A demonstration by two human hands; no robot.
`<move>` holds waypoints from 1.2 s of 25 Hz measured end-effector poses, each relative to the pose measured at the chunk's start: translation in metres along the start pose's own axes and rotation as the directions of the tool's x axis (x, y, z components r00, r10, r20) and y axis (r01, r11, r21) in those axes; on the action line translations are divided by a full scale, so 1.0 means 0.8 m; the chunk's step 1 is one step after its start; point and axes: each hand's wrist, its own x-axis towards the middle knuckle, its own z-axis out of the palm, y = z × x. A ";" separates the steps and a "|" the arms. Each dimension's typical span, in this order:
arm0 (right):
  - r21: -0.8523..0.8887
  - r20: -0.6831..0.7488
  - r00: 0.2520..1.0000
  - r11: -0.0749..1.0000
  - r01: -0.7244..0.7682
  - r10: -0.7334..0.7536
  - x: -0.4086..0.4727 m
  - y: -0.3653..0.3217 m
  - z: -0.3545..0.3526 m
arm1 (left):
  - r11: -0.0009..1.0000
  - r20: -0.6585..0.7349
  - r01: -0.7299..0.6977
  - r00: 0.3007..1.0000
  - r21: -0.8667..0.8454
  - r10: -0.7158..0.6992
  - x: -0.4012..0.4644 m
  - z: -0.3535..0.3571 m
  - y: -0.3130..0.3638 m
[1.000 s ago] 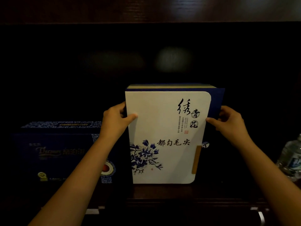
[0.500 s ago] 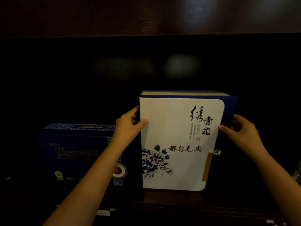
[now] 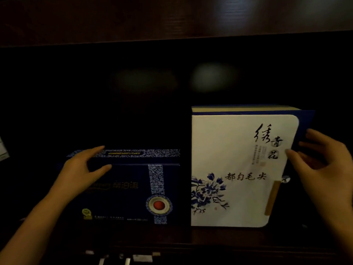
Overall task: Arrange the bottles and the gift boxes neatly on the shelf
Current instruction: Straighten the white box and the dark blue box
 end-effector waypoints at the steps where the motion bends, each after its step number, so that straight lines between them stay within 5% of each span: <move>1: 0.025 0.031 0.996 0.996 0.089 -0.089 -0.015 -0.033 0.018 | 0.997 0.060 -0.075 0.996 0.035 0.073 0.009 -0.007 -0.012; 6: 0.114 0.469 0.800 0.924 0.365 -0.374 -0.065 -0.149 0.153 | 0.942 0.414 -0.292 0.888 0.165 0.203 0.060 -0.015 -0.052; 10: -0.067 0.771 0.575 0.863 0.500 -0.273 -0.060 -0.162 0.253 | 0.909 0.519 -0.345 0.835 0.233 0.184 0.094 -0.001 -0.083; 16: -0.170 0.955 0.296 0.749 0.641 -0.037 -0.036 -0.136 0.327 | 0.911 0.612 -0.324 0.784 0.255 0.108 0.114 0.015 -0.122; 22: -0.222 0.952 0.304 0.723 0.655 0.017 -0.035 -0.133 0.333 | 0.940 0.662 -0.280 0.745 0.197 0.083 0.120 0.021 -0.125; 30: -0.375 0.886 0.455 0.719 0.584 0.093 -0.066 -0.139 0.322 | 0.934 0.502 -0.142 0.864 0.327 -0.044 0.099 0.026 -0.132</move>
